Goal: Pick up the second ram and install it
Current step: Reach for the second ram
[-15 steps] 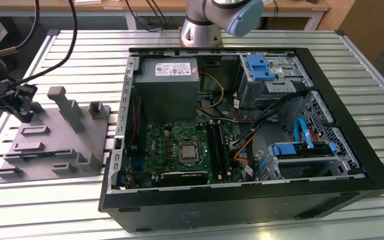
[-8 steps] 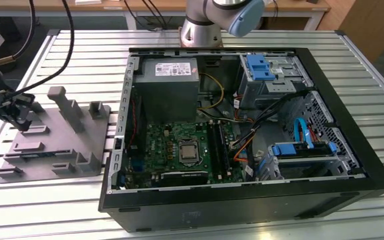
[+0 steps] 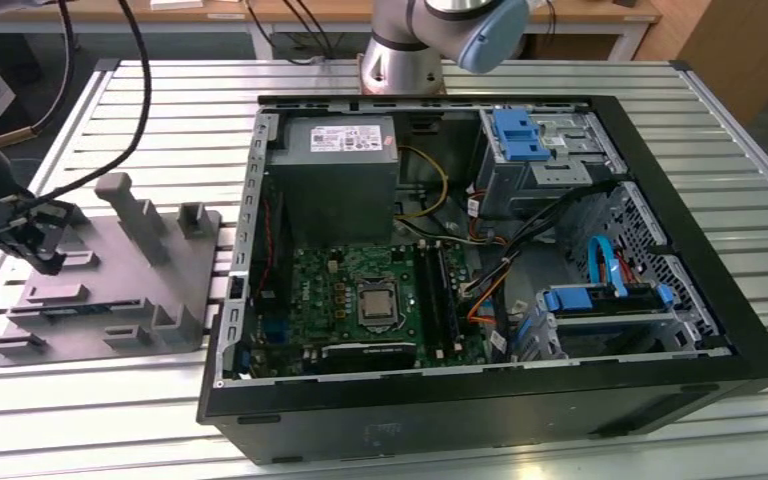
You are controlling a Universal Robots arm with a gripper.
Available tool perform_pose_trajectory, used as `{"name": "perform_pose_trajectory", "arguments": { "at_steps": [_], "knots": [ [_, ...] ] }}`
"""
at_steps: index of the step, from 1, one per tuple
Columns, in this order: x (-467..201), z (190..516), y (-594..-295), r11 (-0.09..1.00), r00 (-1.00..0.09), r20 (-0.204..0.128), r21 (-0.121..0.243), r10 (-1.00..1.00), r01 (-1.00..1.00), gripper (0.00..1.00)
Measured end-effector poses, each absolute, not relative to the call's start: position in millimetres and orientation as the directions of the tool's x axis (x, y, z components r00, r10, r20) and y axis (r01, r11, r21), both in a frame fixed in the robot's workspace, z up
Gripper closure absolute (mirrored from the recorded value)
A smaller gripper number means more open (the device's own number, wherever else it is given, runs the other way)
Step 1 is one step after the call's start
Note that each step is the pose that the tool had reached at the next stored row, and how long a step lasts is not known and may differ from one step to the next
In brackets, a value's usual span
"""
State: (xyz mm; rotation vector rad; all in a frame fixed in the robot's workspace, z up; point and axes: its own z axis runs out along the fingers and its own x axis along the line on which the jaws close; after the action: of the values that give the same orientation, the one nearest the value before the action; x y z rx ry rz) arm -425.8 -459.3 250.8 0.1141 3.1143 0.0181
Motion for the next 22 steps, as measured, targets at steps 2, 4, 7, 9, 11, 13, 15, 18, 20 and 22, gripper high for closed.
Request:
{"name": "perform_pose_trajectory", "arguments": {
  "at_steps": [2,4,7,9,11,13,15,18,20,22],
  "knots": [
    [-424,250,-459,0.998,-0.997,-0.019,-0.007,0.069,0.07,0.9],
    [-422,248,-459,0.998,-0.998,-0.007,-0.01,0.065,0.065,0.9],
    [-421,243,-459,0.999,-0.999,0.002,-0.01,0.052,0.052,0.9],
    [-420,239,-460,0.999,-0.999,0.006,-0.011,0.041,0.041,0.9],
    [-420,236,-463,0.999,-0.999,0.008,-0.011,0.037,0.037,0.9],
    [-420,232,-466,0.999,-0.999,0.009,-0.01,0.035,0.035,0.9],
    [-420,229,-469,0.999,-0.999,0.009,-0.009,0.034,0.034,0.9],
    [-420,224,-472,0.999,-0.999,0.009,-0.002,0.033,0.033,0.9],
    [-419,222,-474,0.999,-0.999,0.009,0.008,0.033,0.033,0.9],
    [-419,220,-476,0.999,-0.999,0.01,0.017,0.033,0.033,0.9]
  ]
}}
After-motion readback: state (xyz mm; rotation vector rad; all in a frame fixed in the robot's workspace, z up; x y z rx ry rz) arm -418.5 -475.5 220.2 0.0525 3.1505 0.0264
